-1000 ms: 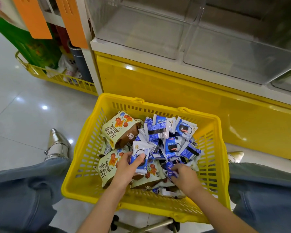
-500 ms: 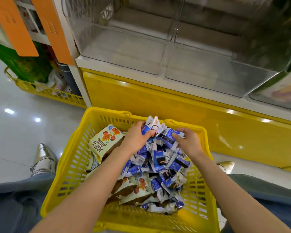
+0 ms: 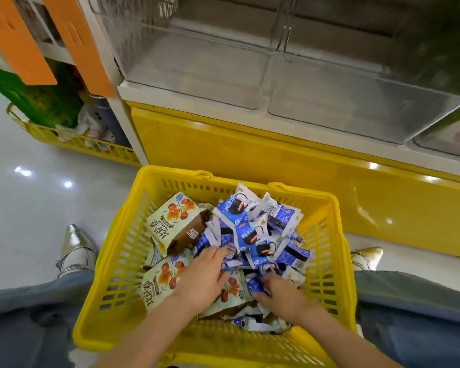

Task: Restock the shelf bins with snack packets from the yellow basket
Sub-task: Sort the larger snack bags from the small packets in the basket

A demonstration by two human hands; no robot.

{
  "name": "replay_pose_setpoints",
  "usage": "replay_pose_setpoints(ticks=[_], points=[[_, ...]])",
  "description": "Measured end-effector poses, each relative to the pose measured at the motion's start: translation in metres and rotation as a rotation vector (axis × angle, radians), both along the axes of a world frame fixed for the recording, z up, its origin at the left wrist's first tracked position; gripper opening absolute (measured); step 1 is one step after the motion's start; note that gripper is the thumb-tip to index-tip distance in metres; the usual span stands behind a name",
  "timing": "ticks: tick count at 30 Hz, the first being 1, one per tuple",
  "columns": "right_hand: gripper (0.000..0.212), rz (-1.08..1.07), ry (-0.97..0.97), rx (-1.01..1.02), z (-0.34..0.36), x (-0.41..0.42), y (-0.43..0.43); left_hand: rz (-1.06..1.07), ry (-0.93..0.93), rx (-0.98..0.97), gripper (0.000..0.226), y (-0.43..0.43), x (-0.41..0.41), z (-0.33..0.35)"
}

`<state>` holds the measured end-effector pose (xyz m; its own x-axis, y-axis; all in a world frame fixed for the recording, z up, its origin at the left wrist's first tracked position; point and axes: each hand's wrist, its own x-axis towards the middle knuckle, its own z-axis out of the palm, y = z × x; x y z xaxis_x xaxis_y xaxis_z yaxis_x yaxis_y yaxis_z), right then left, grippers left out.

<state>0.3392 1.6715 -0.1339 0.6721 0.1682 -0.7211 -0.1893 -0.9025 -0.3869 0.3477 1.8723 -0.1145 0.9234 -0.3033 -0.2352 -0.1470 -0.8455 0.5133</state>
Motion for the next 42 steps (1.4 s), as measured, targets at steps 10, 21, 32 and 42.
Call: replay_pose_setpoints(ticks=[10,21,32,42], points=[[0.022,0.016,-0.068,-0.101,-0.016,-0.016,0.010,0.049,-0.017,0.009,0.030,-0.006,0.003,-0.017],[0.019,-0.134,0.053,0.447,0.092,0.036,-0.033,0.204,-0.131,-0.396,0.019,-0.020,0.010,0.028],[0.033,-0.494,-0.712,0.007,0.082,0.072,-0.060,0.382,0.093,-0.430,0.031,-0.072,0.109,0.057],[0.022,-0.134,-0.763,0.085,0.080,0.050,-0.020,0.401,-0.296,-0.238,0.033,0.020,0.057,0.082]])
